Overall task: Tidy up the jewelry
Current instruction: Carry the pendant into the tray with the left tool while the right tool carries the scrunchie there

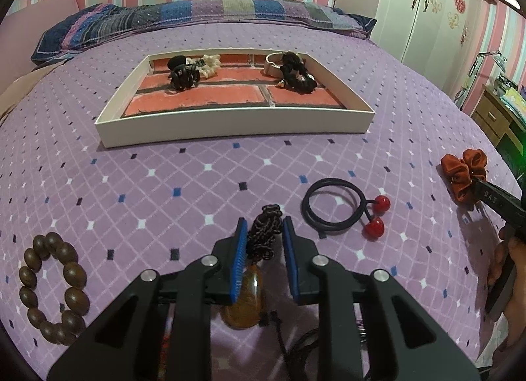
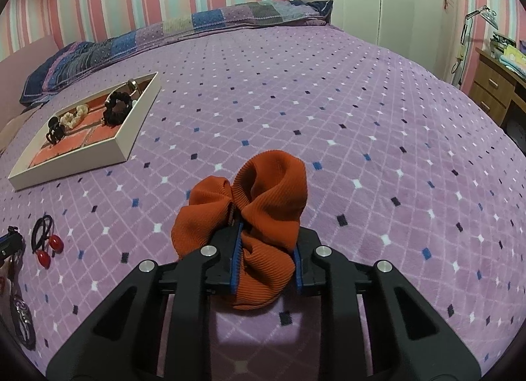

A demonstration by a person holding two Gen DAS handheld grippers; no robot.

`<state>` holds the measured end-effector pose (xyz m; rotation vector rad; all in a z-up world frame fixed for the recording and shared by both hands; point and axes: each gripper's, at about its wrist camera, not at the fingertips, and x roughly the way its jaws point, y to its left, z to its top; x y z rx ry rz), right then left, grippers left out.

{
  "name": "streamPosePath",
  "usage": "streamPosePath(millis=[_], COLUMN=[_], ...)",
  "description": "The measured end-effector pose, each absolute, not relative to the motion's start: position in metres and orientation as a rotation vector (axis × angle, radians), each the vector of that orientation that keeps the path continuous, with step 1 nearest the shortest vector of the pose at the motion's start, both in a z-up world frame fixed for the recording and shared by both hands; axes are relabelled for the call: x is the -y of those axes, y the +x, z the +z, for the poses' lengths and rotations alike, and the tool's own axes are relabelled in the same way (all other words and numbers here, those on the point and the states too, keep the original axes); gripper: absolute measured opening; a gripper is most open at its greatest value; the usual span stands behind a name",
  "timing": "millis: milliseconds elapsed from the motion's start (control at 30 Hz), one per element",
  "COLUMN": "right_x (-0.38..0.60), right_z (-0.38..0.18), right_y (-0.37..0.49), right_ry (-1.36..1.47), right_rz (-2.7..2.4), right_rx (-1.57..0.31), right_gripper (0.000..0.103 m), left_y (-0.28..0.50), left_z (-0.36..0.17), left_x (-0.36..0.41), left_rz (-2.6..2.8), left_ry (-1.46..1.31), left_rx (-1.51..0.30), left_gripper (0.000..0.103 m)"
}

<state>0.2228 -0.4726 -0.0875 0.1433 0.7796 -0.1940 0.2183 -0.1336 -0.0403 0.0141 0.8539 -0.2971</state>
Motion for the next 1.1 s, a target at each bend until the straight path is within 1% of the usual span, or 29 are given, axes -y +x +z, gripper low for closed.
streamPosePath(millis=[267, 600, 800, 1100], right_x=[0.467, 0.449, 0.421, 0.370], right_z=[-0.074, -0.048, -0.032, -0.019], right_y=[0.222, 0.232, 0.249, 0.299], right_ry=[0.148, 0.182, 0.198, 0.193], right_rz=[-0.194, -0.170, -0.121, -0.024], right_rx=[-0.729, -0.657, -0.634, -0.622], right_gripper=[0.022, 0.022, 0.022, 0.022], left_y=[0.219, 0.223, 0.245, 0.293], left_z=[-0.035, -0.012, 0.010, 0.040], left_x=[0.123, 0.102, 0.089, 0.079], left_rz=[-0.292, -0.291, -0.295, -0.278], left_ry=[-0.007, -0.043, -0.130, -0.104], left_rx=[-0.841, -0.782, -0.758, -0.698], left_gripper=[0.022, 0.022, 0.022, 0.022])
